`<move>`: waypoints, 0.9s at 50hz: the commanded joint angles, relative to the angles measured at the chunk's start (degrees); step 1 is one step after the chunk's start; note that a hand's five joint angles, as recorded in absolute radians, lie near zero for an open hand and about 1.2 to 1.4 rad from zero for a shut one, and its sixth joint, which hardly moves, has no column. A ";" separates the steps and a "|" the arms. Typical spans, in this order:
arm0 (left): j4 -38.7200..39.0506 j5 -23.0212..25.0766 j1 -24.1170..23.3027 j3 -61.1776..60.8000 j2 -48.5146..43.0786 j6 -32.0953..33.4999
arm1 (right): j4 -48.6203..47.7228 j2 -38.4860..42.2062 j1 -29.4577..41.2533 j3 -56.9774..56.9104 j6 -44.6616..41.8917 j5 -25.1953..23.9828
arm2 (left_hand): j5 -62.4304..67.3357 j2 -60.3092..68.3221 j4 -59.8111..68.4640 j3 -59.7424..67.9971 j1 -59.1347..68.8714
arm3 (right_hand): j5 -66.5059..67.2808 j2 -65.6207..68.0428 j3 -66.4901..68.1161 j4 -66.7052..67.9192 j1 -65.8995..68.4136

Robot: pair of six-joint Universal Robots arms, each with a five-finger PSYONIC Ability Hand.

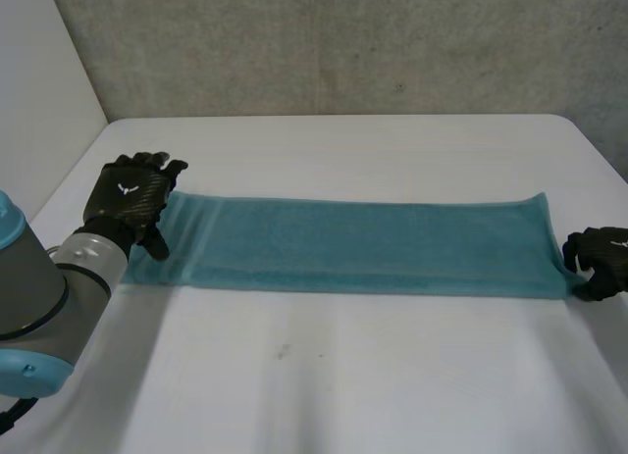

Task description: Fold the laundry

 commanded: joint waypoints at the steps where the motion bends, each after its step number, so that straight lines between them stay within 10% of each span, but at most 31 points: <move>1: 0.00 0.00 0.01 -0.09 0.00 -0.01 | -0.60 1.75 -0.15 -3.07 0.10 2.98 | -1.46 0.55 0.44 0.38 0.01 | 27.70 25.26 25.19 25.91 34.21; 27: 0.00 -0.09 0.18 0.35 0.00 0.08 | 6.69 0.88 -9.73 -15.38 4.23 11.96 | -1.46 0.55 0.44 0.38 0.01 | 27.70 25.26 25.19 25.91 34.21; 45: 1.31 -0.26 1.06 0.71 1.93 -0.01 | 7.04 4.28 43.14 -39.78 16.27 13.89 | -1.46 0.55 0.44 0.38 0.01 | 27.70 25.26 25.19 25.91 34.21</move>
